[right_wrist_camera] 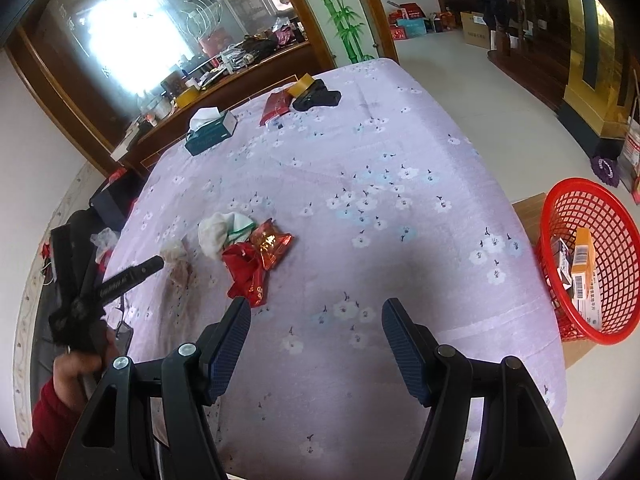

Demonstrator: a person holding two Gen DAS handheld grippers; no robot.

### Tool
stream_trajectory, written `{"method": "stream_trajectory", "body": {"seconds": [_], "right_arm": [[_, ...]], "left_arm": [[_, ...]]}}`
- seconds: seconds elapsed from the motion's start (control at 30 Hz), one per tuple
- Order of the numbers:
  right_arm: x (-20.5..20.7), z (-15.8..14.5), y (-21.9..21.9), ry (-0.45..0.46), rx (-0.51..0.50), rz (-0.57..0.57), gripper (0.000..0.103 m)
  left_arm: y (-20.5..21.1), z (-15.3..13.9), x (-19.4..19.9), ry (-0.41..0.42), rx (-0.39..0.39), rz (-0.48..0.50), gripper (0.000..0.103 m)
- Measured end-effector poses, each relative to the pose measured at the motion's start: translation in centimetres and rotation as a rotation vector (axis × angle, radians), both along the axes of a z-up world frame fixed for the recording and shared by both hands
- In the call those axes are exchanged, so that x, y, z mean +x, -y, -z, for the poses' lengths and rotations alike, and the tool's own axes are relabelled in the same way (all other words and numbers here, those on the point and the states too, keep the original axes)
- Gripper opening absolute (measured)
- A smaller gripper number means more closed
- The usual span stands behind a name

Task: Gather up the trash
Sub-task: 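Return to the table and grasp the white plastic bag with the left gripper, then grasp the red wrapper with the right gripper while the left gripper holds the bag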

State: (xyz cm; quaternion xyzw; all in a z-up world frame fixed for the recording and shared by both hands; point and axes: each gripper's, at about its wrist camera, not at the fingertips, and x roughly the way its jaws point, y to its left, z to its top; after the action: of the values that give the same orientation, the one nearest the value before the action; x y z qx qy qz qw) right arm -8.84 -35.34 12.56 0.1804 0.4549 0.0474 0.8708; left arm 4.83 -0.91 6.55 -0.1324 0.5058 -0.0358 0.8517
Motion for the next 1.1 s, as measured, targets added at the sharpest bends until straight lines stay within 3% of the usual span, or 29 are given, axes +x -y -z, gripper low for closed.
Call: {"method": "stream_trajectory", "body": {"seconds": [0.37,0.4,0.47,0.53,0.77,1.1], "right_arm": [[-0.4,0.2,-0.5,-0.019,-0.026,0.026,0.073],[-0.3,0.3,-0.6,-0.021,-0.025,0.023,0.073],[-0.2,0.4,-1.1,-0.026,-0.026,0.01,0.073],[0.1,0.6,-1.7,-0.031,-0.032,-0.006,0.073],[2.3,1.7,-4.8,-0.044,-0.04,-0.111,0.075],[8.5,7.0,-11.1,-0.142,-0.063,-0.252,0.079]], "left_arm": [[0.5,3.4,4.1,-0.027,0.043,0.01,0.06],[0.6,3.7,4.4,-0.027,0.056,0.012,0.057],[0.7,4.2,4.8,-0.039,0.055,0.025,0.039],[0.9,4.5,5.0,-0.03,0.069,0.031,0.036],[1.1,2.7,2.2,0.041,0.069,0.088,0.033],[1.0,-0.7,-3.1,0.114,0.074,0.148,0.033]]}}
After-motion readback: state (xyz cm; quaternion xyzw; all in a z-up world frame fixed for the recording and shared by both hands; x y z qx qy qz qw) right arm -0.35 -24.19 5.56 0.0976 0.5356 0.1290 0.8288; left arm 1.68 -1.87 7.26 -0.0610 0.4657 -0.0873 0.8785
